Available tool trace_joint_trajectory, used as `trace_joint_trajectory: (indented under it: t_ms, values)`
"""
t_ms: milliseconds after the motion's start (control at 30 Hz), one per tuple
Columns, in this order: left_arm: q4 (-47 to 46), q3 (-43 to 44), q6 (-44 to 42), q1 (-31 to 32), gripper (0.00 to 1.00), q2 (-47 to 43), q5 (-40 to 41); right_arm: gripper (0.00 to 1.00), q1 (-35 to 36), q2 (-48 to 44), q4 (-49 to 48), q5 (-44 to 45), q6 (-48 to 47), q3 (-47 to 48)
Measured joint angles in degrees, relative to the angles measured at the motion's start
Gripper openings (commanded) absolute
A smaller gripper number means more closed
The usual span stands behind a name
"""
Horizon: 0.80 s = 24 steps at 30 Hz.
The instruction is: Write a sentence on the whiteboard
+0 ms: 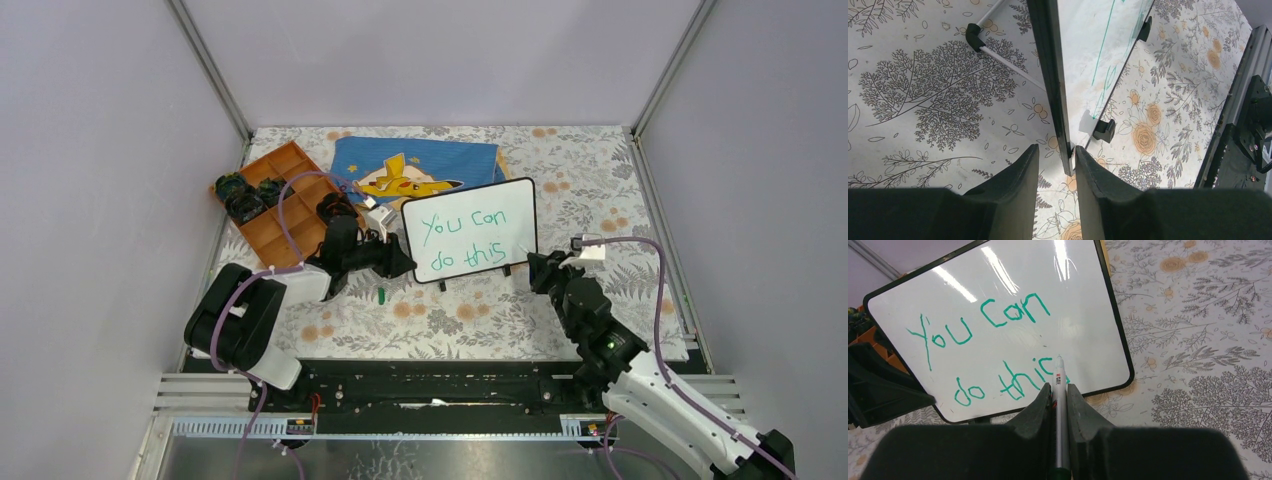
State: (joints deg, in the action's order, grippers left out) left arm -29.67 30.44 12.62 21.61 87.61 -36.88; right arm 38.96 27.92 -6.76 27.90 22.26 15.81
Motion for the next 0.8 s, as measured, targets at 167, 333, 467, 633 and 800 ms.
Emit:
trace_joint_trajectory:
  t_ms: [167,333,467,633,800]
  values:
    - [0.0,0.0,0.0,0.2,0.39,0.0,0.2,0.0,0.0,4.2,-3.0,1.7,-1.6,0.5]
    - [0.0,0.0,0.0,0.2,0.39,0.0,0.4,0.0,0.0,7.3,-2.9,3.1,-1.7,1.2]
    - [0.0,0.0,0.0,0.2,0.39,0.0,0.5,0.0,0.0,7.3,-2.9,3.0,-1.5,1.2]
    - [0.0,0.0,-0.2,0.5,0.39,0.0,0.9,0.0,0.0,6.7,-2.9,2.4,-1.0,0.4]
    - [0.0,0.0,-0.3,0.5,0.39,0.0,0.9,0.0,0.0,9.4,-2.6,1.3,0.8,0.3]
